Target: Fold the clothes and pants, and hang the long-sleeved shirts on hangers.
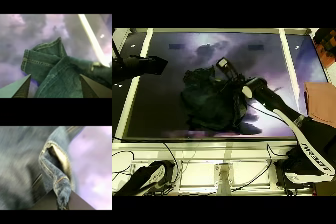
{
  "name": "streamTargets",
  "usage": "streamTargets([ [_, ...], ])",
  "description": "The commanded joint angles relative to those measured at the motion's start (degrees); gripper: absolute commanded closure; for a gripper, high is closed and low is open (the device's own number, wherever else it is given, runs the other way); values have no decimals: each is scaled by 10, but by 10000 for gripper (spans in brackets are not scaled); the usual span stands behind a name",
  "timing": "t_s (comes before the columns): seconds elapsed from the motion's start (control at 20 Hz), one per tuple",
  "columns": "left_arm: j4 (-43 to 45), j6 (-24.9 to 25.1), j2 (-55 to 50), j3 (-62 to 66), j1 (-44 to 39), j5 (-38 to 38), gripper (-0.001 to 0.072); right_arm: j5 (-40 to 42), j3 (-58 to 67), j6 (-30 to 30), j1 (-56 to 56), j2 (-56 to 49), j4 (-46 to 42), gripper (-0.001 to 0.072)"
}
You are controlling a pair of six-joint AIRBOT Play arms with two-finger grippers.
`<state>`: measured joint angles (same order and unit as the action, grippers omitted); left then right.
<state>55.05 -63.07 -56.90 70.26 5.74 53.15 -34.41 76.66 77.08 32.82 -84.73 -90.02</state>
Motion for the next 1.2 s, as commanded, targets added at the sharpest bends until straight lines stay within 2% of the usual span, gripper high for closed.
streamTargets([
  [0.0,0,0,-5,0,1,0,7,-4,69,9,-40,15,-14,673],
  [0.25,0,0,-5,0,1,0,7,-7,135,10,-158,68,-16,673],
  [0.35,0,0,-5,-1,1,0,7,-23,136,30,-213,87,-17,673],
  [0.6,0,0,-6,-3,1,19,7,-156,133,34,-342,92,-16,673],
  [0.8,0,1,-23,-6,-3,83,7,-245,133,35,-421,92,-16,673],
  [0.95,0,43,-61,-24,-38,124,6,-283,133,34,-450,92,-15,673],
  [1.15,0,146,-122,-33,-150,120,5,-288,132,34,-454,92,-13,673],
])
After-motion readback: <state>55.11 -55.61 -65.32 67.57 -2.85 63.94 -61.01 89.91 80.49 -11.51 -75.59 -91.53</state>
